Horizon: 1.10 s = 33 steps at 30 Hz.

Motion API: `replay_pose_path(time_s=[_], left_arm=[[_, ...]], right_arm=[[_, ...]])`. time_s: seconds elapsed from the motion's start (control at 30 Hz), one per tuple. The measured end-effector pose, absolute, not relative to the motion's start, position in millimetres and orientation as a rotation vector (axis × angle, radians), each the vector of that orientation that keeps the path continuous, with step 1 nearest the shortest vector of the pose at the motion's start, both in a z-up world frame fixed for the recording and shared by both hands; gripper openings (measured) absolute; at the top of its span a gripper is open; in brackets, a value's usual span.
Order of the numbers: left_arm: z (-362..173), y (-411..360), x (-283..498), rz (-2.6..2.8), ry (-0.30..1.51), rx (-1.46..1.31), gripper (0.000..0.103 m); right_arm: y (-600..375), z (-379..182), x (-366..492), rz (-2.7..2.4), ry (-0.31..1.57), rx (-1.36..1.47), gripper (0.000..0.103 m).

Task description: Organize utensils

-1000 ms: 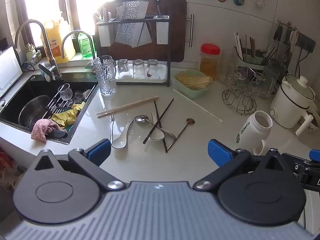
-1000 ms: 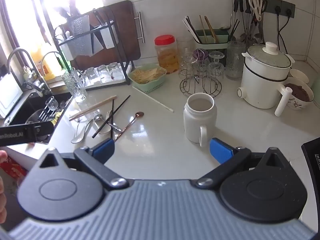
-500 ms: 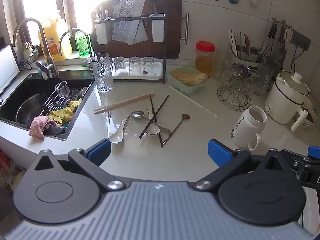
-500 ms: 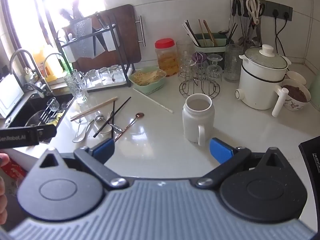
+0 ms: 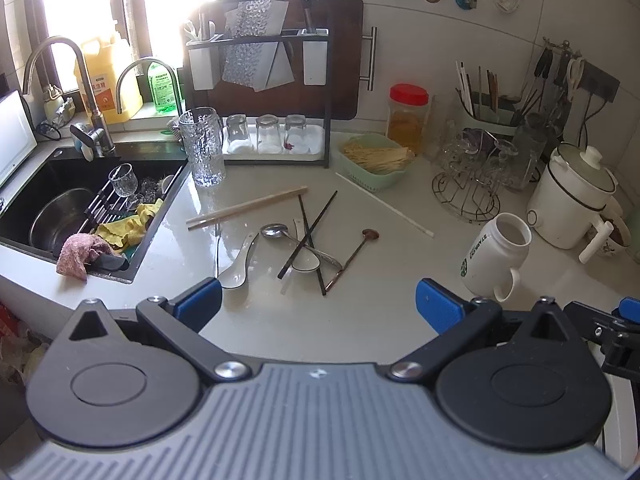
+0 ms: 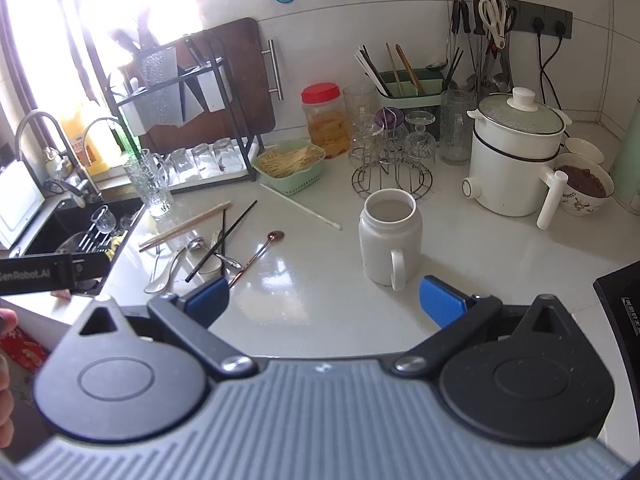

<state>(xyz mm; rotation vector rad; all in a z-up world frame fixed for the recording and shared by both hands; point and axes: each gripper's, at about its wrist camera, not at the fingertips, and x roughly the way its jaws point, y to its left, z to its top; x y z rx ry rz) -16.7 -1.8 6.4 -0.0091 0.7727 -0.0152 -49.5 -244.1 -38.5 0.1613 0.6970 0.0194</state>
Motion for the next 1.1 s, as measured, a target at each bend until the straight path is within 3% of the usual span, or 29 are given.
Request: replay_pose_path(time_s=[1.1], left_arm=[[0.4,-3.2,-21.3,-0.054,0.772,-0.002,0.103]], right_arm=[[-244.8,-46.5,-60.0,-0.015,0.696,0.194,0.103]])
